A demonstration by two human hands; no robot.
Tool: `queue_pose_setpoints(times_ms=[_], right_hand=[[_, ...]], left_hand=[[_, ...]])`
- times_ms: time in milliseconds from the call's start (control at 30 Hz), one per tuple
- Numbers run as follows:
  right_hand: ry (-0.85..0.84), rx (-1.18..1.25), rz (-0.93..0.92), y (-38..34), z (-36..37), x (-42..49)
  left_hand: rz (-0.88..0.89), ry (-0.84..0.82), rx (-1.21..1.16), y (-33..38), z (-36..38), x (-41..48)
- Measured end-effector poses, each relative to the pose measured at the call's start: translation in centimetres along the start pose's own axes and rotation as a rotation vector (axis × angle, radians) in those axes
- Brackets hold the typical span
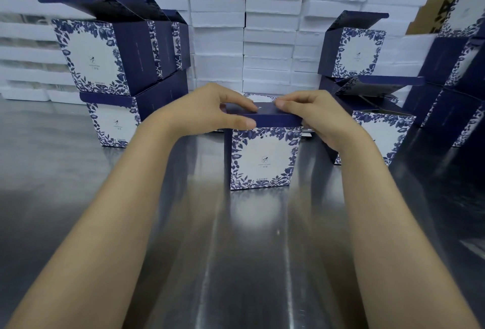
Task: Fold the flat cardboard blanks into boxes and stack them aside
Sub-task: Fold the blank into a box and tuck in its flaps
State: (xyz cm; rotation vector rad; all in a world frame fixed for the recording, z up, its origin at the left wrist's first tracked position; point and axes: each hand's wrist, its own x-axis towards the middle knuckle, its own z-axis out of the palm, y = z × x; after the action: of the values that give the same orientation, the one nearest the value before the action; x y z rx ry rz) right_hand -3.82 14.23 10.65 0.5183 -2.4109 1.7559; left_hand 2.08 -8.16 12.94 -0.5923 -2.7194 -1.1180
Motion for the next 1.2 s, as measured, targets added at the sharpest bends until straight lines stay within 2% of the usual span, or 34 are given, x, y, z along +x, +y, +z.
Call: queue_pose_setpoints(times_ms=[200, 433, 600, 733, 800, 1000, 1200], right_hand=[[-0.044, -0.021, 0.048, -0.1, -0.3, -0.4], [-0.179, -0.006, -0.037, -0.4, -0.9, -0.7], [-0.287, -0.046, -0.03, 0.9, -0.7, -0.4], [-0.259, 0.0, -0.081, 2.8, 0.4, -0.6], [-0.194, 0.044, -0.147, 3.6, 1.2, -0.7], [0.078, 0.035, -0.295, 4.9, 3.6, -0.6], [0.077, 0.034, -0.305, 5.6, 4.5, -1.1]], left_hand=[[0.031, -0.039, 0.085, -0.2, 0.3, 0.1], [0.087, 0.078, 0.151, -0.7, 0.7, 0.1], [0.033, -0.021, 0.157, -1.6, 0.9, 0.6], [0.032, -0.006, 0.121, -2.8, 1.9, 1.2], [0.057, 0.042, 0.107, -3.4, 2.8, 1.4], [0.157, 0.368, -0.05, -5.4, 6.0, 1.4], [0.185, 0.53, -0.163, -6.5, 8.3, 1.2]])
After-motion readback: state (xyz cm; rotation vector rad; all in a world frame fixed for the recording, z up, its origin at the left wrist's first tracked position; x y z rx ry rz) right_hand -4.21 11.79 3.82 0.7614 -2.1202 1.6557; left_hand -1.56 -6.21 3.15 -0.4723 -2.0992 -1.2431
